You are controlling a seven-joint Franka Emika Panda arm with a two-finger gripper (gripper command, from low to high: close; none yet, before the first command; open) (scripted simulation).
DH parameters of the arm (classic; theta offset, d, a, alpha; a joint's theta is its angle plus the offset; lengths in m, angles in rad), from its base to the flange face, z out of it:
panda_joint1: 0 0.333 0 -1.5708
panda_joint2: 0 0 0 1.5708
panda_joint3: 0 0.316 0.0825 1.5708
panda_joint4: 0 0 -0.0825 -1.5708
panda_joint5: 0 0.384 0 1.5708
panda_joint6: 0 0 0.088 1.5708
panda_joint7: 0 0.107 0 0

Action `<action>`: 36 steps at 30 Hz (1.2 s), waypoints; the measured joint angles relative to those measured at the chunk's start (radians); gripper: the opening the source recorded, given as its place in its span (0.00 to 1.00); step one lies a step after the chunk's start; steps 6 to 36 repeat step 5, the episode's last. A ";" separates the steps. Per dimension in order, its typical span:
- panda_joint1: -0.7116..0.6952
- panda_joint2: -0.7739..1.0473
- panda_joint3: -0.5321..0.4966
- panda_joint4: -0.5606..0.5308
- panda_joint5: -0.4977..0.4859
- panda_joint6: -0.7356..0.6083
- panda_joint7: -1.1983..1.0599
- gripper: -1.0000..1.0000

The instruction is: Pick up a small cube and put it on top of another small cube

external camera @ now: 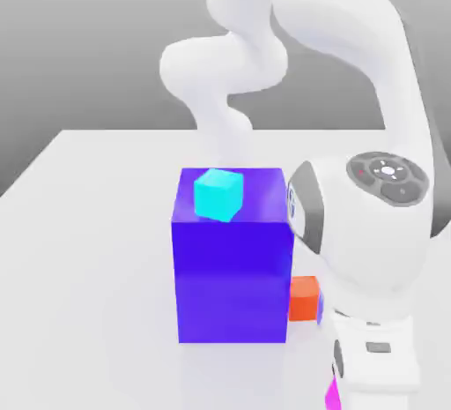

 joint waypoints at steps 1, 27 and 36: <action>-0.002 0.009 0.002 0.001 0.003 0.009 -0.002 1.00; 0.012 -0.095 -0.018 -0.005 -0.029 -0.086 0.020 1.00; 0.012 -0.095 -0.018 -0.005 -0.029 -0.086 0.020 1.00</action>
